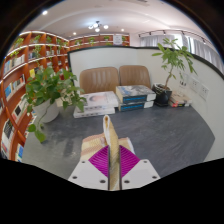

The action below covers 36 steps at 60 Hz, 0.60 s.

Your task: Fold towel

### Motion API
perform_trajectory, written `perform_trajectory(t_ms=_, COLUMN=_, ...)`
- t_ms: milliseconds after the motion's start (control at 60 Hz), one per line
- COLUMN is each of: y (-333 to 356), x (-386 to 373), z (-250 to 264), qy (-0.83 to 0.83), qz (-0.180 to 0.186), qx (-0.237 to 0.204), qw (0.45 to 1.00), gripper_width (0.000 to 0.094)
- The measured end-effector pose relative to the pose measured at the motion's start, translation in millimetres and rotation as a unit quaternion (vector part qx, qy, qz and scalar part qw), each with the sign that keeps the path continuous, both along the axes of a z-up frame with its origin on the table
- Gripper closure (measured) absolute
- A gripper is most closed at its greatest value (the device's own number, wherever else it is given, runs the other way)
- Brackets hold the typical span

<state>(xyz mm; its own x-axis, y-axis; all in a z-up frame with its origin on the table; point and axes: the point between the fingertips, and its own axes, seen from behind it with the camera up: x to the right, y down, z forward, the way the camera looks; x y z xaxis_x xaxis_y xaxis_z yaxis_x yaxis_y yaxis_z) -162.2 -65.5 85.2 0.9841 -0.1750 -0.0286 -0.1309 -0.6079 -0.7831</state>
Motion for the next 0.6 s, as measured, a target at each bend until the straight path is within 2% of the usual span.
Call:
perform_trajectory(t_ms=83, y=-6, x=60, z=-27, qy=-0.035, qz=-0.027, qx=-0.019, qw=0.999, gripper_width=0.0567)
perform_trajectory(t_ms=167, y=-14, x=102, z=-47, qy=-0.063, qz=-0.031, qx=-0.033, qw=0.997, gripper_width=0.048)
perform_trajectory(t_ms=283, y=-31, x=124, z=-34, qy=-0.037, qz=-0.021, qx=-0.018, qw=0.999, gripper_width=0.0265)
perform_trajectory(t_ms=500, y=-92, x=135, z=53, qy=0.028, qz=0.023, qx=0.029, qw=0.999, gripper_width=0.0092)
perform_trajectory(t_ms=600, y=-128, x=138, z=89, qy=0.042, qz=0.048, qx=0.045, qw=0.997, gripper_width=0.0081)
